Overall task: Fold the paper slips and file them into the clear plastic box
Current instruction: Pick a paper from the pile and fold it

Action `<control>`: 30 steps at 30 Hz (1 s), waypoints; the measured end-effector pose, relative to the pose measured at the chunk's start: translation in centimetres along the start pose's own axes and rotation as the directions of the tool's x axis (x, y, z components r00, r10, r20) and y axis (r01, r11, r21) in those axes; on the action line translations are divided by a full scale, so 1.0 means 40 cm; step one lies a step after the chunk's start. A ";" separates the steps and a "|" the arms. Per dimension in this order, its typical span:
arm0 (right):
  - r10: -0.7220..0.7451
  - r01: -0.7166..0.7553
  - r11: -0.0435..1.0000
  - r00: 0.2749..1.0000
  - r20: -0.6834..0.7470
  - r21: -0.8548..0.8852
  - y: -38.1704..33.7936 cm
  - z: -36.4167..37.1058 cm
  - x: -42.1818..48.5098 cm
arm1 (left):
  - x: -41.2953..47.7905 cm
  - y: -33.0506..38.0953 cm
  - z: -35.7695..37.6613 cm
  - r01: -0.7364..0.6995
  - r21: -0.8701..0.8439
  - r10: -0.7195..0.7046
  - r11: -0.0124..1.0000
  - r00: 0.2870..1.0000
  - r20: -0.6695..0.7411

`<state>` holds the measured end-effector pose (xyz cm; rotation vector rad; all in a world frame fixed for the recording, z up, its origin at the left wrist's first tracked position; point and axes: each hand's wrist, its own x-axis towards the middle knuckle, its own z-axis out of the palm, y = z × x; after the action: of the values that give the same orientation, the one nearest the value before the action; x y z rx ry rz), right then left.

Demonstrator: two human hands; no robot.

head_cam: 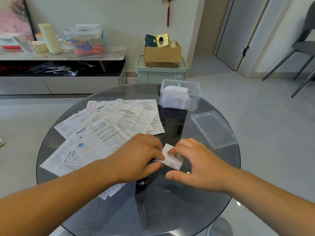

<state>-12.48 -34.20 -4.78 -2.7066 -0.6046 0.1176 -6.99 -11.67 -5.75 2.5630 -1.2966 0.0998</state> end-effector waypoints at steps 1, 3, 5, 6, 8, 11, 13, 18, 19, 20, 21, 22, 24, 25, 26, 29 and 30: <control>0.009 -0.008 1.000 0.999 -0.031 0.026 0.005 0.004 -0.003 | 0.003 0.003 -0.002 0.013 -0.024 -0.014 1.000 1.000 -0.020; 0.055 -0.045 0.994 0.994 -0.097 0.104 0.014 0.009 -0.004 | 0.014 0.008 -0.004 0.068 -0.093 -0.074 0.993 0.995 -0.062; 0.118 -0.094 0.983 0.982 -0.148 0.158 0.020 0.009 0.004 | 0.027 0.013 0.001 0.129 -0.148 -0.142 0.980 0.987 -0.079; 0.153 -0.125 0.977 0.975 -0.162 0.172 0.021 0.007 0.009 | 0.033 0.016 0.006 0.155 -0.164 -0.170 0.974 0.982 -0.079; 0.212 -0.182 0.968 0.962 -0.171 0.174 0.024 0.004 0.015 | 0.045 0.025 0.018 0.212 -0.178 -0.227 0.961 0.971 -0.072; 0.277 -0.260 0.958 0.949 -0.153 0.120 0.032 0.009 0.023 | 0.062 0.032 0.035 0.293 -0.177 -0.310 0.939 0.948 -0.074; 0.311 -0.298 0.948 0.941 -0.132 0.111 0.035 0.015 0.024 | 0.069 0.030 0.042 0.325 -0.182 -0.341 0.928 0.938 -0.067; 0.326 -0.314 0.941 0.941 -0.088 0.125 0.036 0.024 0.023 | 0.062 0.020 0.056 0.352 -0.123 -0.355 0.928 0.935 0.000; 0.335 -0.322 0.937 0.938 -0.087 0.135 0.035 0.023 0.025 | 0.062 0.018 0.057 0.351 -0.115 -0.353 0.929 0.936 0.002; 0.344 -0.331 0.933 0.936 -0.079 0.144 0.036 0.022 0.026 | 0.063 0.018 0.057 0.351 -0.107 -0.352 0.930 0.936 0.002; 0.346 -0.334 0.931 0.936 -0.066 0.145 0.037 0.019 0.029 | 0.064 0.017 0.056 0.353 -0.101 -0.354 0.930 0.935 0.002; 0.345 -0.335 0.932 0.937 -0.050 0.139 0.038 0.017 0.030 | 0.065 0.017 0.055 0.354 -0.098 -0.356 0.930 0.935 0.006; 0.344 -0.339 0.932 0.939 -0.019 0.127 0.039 0.011 0.034 | 0.065 0.017 0.055 0.359 -0.092 -0.359 0.929 0.933 0.016; 0.347 -0.344 0.930 0.938 -0.005 0.127 0.040 0.009 0.035 | 0.065 0.019 0.055 0.361 -0.091 -0.361 0.928 0.933 0.019; 0.351 -0.349 0.928 0.936 0.009 0.126 0.041 0.006 0.037 | 0.066 0.020 0.053 0.362 -0.089 -0.361 0.928 0.932 0.021; 0.352 -0.355 0.929 0.935 0.048 0.107 0.048 -0.003 0.035 | 0.067 0.015 0.047 0.366 -0.097 -0.362 0.925 0.930 0.056; 0.356 -0.361 0.926 0.932 0.063 0.107 0.051 -0.007 0.033 | 0.068 0.011 0.043 0.367 -0.104 -0.360 0.925 0.930 0.079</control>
<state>-10.45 -35.46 -5.26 -2.6747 -0.1002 0.2952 -5.81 -14.49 -6.82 2.6699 -0.7945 -0.1211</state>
